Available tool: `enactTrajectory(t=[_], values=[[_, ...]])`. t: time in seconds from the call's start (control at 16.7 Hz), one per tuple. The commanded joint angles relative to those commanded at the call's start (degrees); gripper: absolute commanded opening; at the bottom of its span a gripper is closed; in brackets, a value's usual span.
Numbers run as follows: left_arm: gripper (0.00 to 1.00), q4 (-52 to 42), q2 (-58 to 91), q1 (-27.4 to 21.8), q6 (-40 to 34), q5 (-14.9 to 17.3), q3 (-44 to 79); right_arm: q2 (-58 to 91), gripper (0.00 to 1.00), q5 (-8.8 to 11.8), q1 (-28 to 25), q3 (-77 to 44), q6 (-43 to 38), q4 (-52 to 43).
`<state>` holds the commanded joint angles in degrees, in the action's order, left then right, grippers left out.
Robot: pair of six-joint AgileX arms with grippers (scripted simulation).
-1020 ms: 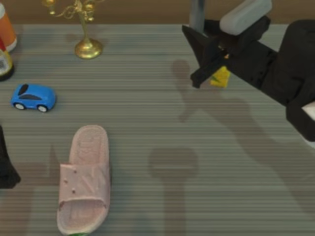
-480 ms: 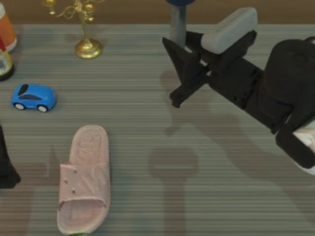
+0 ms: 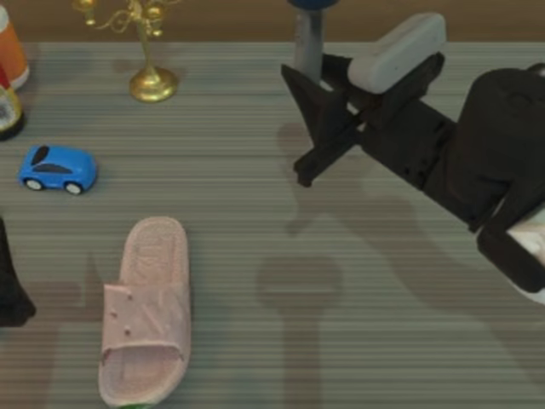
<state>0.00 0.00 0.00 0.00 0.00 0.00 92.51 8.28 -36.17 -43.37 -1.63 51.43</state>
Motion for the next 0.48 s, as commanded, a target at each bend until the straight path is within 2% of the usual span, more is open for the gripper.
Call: enactTrajectory(t=[0.12,0.24,0.48], values=[[1.00,0.04,0.09,-0.03,0.00,0.08,0.06,0.00,0.00,0.00,0.00,0.00,0.00,0.00],[1.00,0.80,1.98,-0.71,0.07,1.65,1.34,0.00,0.00,0.00,0.00,0.00,0.00,0.00],[1.00,4.90,13.01,-3.73,0.25,9.11,7.97,0.00,0.00,0.00,0.00,0.00,0.00,0.00]])
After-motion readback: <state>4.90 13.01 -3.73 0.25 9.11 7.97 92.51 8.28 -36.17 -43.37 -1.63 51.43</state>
